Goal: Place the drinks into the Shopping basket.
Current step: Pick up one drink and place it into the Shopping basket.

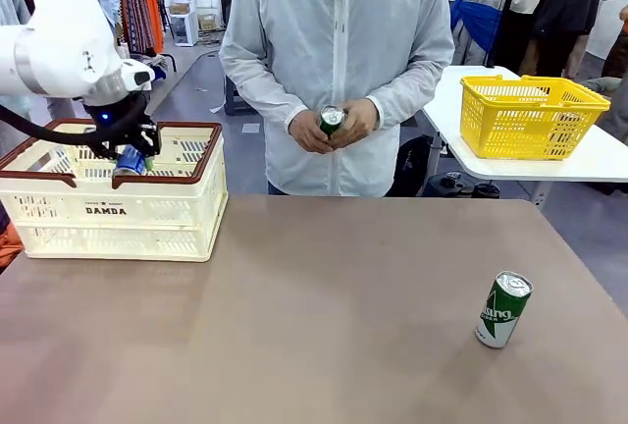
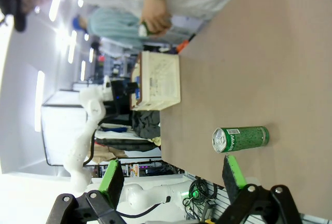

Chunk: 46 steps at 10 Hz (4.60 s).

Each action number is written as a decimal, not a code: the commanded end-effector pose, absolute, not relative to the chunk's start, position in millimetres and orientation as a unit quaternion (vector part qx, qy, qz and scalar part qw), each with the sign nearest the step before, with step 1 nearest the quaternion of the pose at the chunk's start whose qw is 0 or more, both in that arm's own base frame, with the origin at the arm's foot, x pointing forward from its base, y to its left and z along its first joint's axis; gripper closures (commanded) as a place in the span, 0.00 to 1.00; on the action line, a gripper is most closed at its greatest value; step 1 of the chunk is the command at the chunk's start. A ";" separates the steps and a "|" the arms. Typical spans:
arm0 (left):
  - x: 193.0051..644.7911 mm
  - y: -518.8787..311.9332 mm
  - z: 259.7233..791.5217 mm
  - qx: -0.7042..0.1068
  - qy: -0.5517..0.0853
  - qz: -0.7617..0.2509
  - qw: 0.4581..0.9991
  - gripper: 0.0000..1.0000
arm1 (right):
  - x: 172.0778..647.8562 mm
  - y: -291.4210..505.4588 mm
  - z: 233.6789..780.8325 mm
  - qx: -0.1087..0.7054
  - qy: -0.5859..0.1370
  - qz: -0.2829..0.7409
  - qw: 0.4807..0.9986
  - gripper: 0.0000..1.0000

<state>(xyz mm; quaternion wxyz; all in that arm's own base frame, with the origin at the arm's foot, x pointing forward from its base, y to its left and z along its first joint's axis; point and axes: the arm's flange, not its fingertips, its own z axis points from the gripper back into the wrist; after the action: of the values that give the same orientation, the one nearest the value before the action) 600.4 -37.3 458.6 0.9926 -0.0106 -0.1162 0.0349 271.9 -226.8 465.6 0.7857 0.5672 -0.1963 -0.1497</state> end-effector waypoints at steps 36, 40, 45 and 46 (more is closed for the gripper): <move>294.7 200.0 493.2 -0.532 -0.167 -0.121 0.821 0.00 | 273.3 -227.4 468.6 0.574 -0.209 -0.143 0.779 0.00; 294.7 200.0 493.2 -0.532 -0.167 -0.121 0.821 0.00 | 273.3 -227.4 468.6 0.574 -0.209 -0.143 0.779 0.00; 294.7 200.0 493.2 -0.532 -0.167 -0.121 0.821 0.00 | 270.7 -151.2 507.5 0.445 -0.196 -0.052 0.872 0.00; 294.7 200.0 493.2 -0.532 -0.167 -0.121 0.821 0.00 | 273.8 -112.2 512.8 0.389 -0.183 -0.008 0.903 0.00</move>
<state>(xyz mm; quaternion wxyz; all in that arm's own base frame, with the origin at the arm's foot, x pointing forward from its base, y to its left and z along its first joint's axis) 299.1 199.7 492.1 0.8209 -0.5311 -0.1718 -0.1201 278.6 -158.9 506.0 0.8705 0.4537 -0.1837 -0.0515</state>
